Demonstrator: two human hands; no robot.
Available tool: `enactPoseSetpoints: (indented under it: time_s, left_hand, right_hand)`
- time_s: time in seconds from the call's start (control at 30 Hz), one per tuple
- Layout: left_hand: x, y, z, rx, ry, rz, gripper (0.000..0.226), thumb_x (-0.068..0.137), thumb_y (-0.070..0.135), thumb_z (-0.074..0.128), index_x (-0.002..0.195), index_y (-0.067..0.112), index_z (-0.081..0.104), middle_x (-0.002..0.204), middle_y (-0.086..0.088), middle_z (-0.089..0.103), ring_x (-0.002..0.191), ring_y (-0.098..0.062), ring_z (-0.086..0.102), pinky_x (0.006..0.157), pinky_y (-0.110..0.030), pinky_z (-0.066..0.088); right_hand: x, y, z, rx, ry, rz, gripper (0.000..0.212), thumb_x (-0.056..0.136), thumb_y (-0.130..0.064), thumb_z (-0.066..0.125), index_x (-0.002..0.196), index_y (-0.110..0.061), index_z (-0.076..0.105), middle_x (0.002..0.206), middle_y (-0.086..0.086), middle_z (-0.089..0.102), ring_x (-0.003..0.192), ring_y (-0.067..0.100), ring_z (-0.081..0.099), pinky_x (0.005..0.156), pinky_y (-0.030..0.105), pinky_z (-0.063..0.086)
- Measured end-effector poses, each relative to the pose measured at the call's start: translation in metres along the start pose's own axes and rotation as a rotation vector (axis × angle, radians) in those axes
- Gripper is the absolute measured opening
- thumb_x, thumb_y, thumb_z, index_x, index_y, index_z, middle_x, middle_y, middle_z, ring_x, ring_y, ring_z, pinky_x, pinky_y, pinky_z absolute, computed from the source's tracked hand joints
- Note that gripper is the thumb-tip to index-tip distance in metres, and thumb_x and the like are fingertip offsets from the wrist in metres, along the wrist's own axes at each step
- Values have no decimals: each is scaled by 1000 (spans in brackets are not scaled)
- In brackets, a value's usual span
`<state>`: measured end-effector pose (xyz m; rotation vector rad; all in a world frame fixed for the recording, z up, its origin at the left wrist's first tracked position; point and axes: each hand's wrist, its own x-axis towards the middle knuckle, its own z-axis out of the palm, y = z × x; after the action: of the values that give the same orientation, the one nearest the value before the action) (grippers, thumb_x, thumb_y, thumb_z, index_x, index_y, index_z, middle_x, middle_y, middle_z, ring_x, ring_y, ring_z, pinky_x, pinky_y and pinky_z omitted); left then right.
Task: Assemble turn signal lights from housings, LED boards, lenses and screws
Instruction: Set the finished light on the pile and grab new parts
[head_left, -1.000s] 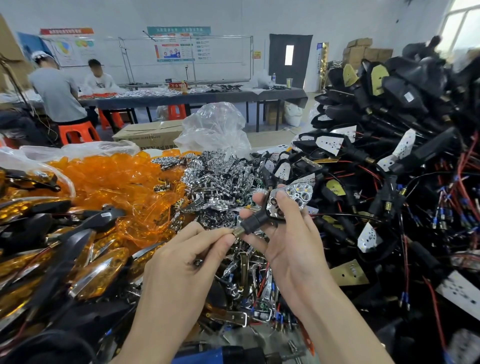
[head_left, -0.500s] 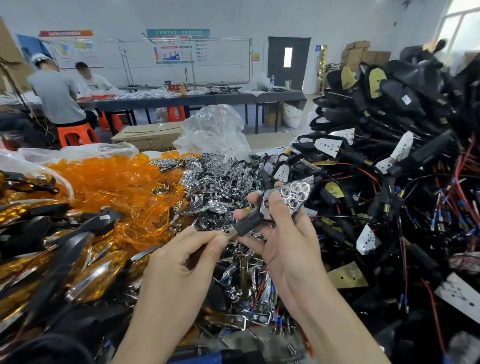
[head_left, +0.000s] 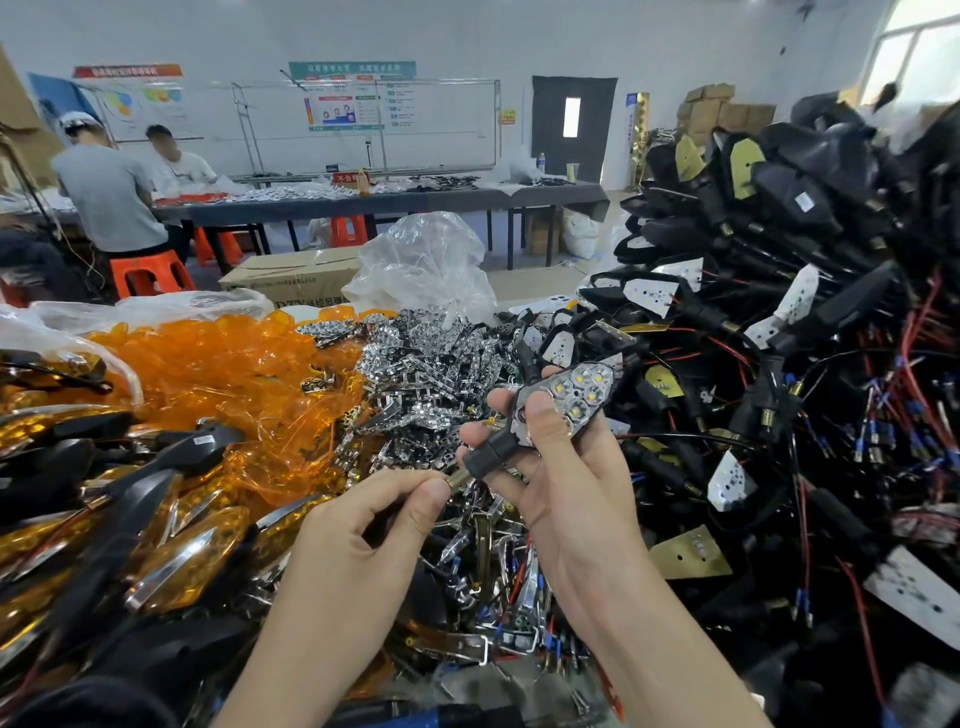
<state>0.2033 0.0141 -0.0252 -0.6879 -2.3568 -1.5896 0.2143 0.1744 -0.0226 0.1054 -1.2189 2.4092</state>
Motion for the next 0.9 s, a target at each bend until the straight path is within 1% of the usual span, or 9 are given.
enactPoseSetpoints:
  time_s: [0.13,0.27,0.4,0.5,0.53,0.6,0.67,0.77,0.9]
  left_hand:
    - [1,0,-1,2,-9,9,18,84,55,54,96,52,68,59,19,59,55,3,52,52,-6,37]
    - [0,-1,-3,6,-51,12,19,87,56,52,95,49,68,57,15,56,51,1,49,49,-9,37]
    - [1,-1,-6,4,-94,6,23,87,56,50,94,44,68,58,6,56,49,-1,47,46,-12,36]
    - [1,-1,-7,1,-114,-4,25,87,56,50,95,42,69,68,-2,61,58,-15,54,54,-18,40]
    - [0,-2,-7,-2,-124,-11,27,87,57,49,95,41,69,69,-3,61,59,-17,54,55,-19,40]
    - [1,-3,-6,-13,-146,-25,29,87,58,48,95,38,68,65,0,59,52,-10,49,50,-19,38]
    - [1,-4,-5,-33,-171,-39,31,88,57,47,92,34,67,61,5,57,50,-3,46,47,-18,36]
    - [0,-4,-5,-23,-178,-50,33,86,60,46,93,35,66,61,7,55,52,-2,46,48,-18,36]
    - [0,-3,-4,-19,-181,-49,34,84,62,46,94,36,66,64,5,58,55,-3,50,51,-16,41]
  right_hand:
    - [-1,-1,1,-9,-4,-11,45,92,-33,61,127,-7,52,107,6,76,93,33,76,79,41,61]
    - [-2,-1,2,30,-6,11,49,89,-32,61,128,-3,51,105,6,76,92,33,76,79,41,62]
    - [-1,-7,-1,99,-41,116,34,87,-25,64,115,-10,55,107,10,77,94,35,76,75,45,64]
    - [0,-9,-1,200,6,187,32,82,-25,66,106,-10,51,113,18,75,101,37,75,82,48,64]
    - [1,-9,-2,223,24,198,27,85,-26,65,103,-11,51,115,18,75,103,36,75,85,47,63]
    - [1,-9,-2,257,58,216,17,98,-29,56,101,-13,56,113,17,76,105,33,74,88,44,60]
    - [2,-7,-4,283,66,228,23,105,-34,48,106,-15,60,110,15,76,104,32,75,87,42,59]
    - [3,-6,-5,299,51,225,32,104,-44,45,110,-17,61,110,13,76,104,33,75,81,40,62]
    - [5,-6,-7,295,53,223,44,105,-56,37,112,-19,59,104,12,76,99,31,75,80,41,62]
